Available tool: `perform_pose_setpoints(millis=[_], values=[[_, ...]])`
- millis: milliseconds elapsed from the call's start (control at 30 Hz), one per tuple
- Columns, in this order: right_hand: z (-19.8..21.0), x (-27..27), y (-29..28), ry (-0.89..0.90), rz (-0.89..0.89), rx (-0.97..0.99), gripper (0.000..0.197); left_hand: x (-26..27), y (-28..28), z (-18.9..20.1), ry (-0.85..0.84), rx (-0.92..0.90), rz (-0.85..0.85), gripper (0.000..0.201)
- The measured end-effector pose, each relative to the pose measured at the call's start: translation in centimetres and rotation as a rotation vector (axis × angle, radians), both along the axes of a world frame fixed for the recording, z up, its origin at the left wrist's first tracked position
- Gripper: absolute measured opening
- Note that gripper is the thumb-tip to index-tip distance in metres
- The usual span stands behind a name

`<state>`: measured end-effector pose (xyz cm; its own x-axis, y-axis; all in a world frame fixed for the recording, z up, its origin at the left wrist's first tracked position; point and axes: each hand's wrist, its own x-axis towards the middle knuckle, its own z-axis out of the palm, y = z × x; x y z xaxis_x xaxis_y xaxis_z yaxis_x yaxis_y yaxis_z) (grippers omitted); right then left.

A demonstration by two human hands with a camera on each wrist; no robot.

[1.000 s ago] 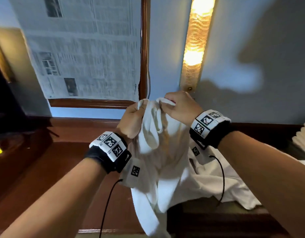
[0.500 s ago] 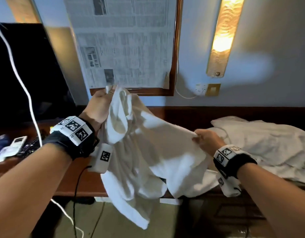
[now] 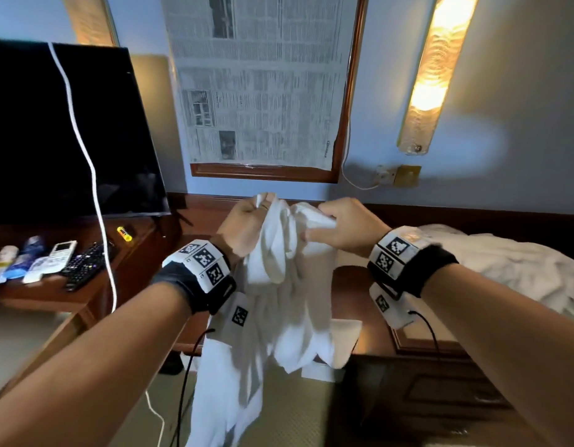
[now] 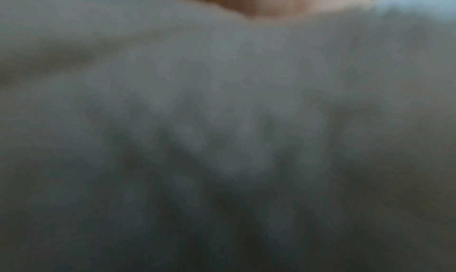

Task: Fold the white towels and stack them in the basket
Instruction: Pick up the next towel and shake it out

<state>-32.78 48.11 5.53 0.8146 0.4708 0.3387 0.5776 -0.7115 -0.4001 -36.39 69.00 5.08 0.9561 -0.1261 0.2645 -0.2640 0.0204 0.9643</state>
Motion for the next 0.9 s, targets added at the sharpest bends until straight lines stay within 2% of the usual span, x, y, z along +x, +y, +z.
perform_pose_setpoints(millis=[67,133,167,267,400,467,533,567,633,700,767,833,900], values=[[-2.2,-1.2,-0.8,-0.007,-0.011,-0.146,0.049,-0.1,0.9,0.1,-0.024,0.008,0.054,0.063],[-4.5,-2.0,-2.1,0.068,-0.042,-0.173,0.034,-0.3,1.1,0.1,-0.049,-0.028,0.091,0.046],[-5.5,-2.2,-2.9,0.116,-0.072,-0.135,0.028,-0.4,1.1,-0.1,-0.057,-0.055,0.095,0.044],[-6.9,-2.6,-5.4,0.137,-0.174,0.069,0.030,-0.9,0.6,-0.5,-0.084,-0.065,0.170,0.054],[-5.8,-2.0,-7.5,-0.018,-0.250,0.109,0.010,-0.8,-0.2,-0.5,-0.160,0.011,0.350,0.031],[-4.3,-1.4,-8.5,-0.159,-0.306,0.191,0.013,-0.8,-0.1,0.3,-0.126,0.067,0.332,0.034],[-1.9,-0.8,-9.3,-0.236,-0.390,0.312,0.018,-1.2,0.7,1.6,-0.044,0.146,0.142,0.041],[-0.5,-0.7,-9.3,-0.242,-0.418,0.398,0.017,-1.4,1.2,2.6,-0.020,0.185,-0.005,0.037],[2.5,-0.5,-8.7,-0.259,-0.417,0.554,0.023,-2.0,2.6,4.8,-0.030,0.479,-0.258,0.023],[5.7,-0.9,-7.2,-0.295,-0.330,0.601,0.033,-1.8,4.2,6.5,-0.135,0.744,-0.373,0.030],[8.9,-1.8,-5.3,-0.309,-0.222,0.573,0.042,-1.6,5.4,8.3,-0.202,0.766,-0.296,0.038],[11.8,-2.9,-3.8,-0.301,-0.180,0.552,0.044,-1.5,6.0,10.0,-0.309,0.645,-0.175,0.042],[14.5,-4.1,-2.4,-0.338,-0.130,0.559,0.036,-1.8,5.9,11.6,-0.448,0.501,-0.098,0.043]])
